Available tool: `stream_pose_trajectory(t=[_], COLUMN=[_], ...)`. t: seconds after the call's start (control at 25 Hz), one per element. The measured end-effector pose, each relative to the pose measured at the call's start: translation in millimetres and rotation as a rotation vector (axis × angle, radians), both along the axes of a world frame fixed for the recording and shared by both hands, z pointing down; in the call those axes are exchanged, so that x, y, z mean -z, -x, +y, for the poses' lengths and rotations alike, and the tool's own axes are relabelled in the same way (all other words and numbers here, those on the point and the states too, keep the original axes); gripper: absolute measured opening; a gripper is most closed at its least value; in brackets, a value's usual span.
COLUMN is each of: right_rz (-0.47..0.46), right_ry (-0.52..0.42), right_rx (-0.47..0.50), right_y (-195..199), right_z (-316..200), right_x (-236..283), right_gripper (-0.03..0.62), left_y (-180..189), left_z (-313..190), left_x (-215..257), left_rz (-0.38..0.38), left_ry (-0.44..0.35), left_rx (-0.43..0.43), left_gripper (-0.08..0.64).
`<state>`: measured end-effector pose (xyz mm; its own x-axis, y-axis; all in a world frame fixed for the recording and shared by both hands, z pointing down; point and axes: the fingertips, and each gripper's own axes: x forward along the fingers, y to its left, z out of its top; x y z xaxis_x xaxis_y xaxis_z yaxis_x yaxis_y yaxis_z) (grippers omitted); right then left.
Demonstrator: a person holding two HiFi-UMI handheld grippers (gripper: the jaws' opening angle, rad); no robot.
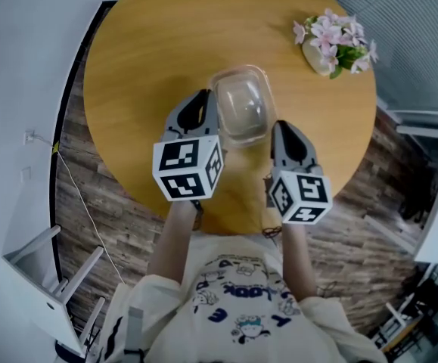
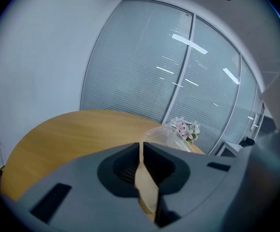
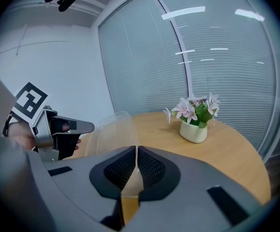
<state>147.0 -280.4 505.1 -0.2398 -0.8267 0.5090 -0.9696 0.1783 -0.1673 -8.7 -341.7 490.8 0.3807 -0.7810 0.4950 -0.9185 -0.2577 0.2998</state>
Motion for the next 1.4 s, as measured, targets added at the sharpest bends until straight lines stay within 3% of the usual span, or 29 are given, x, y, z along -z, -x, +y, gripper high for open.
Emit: stream_pose_trajectory(t=[0.76, 1.4], right_rz=[0.017, 0.018], right_ry=[-0.244, -0.405], right_rx=[0.087, 0.105], right_y=[27, 27], right_z=[9, 16], right_x=[110, 178], right_gripper=[0.017, 0.017], left_y=[30, 33], left_z=[29, 49], left_x=[122, 200], left_rz=[0.011, 0.016], left_ry=[-0.234, -0.397], left_rx=[0.094, 0.125], left_gripper=[0.026, 0.025])
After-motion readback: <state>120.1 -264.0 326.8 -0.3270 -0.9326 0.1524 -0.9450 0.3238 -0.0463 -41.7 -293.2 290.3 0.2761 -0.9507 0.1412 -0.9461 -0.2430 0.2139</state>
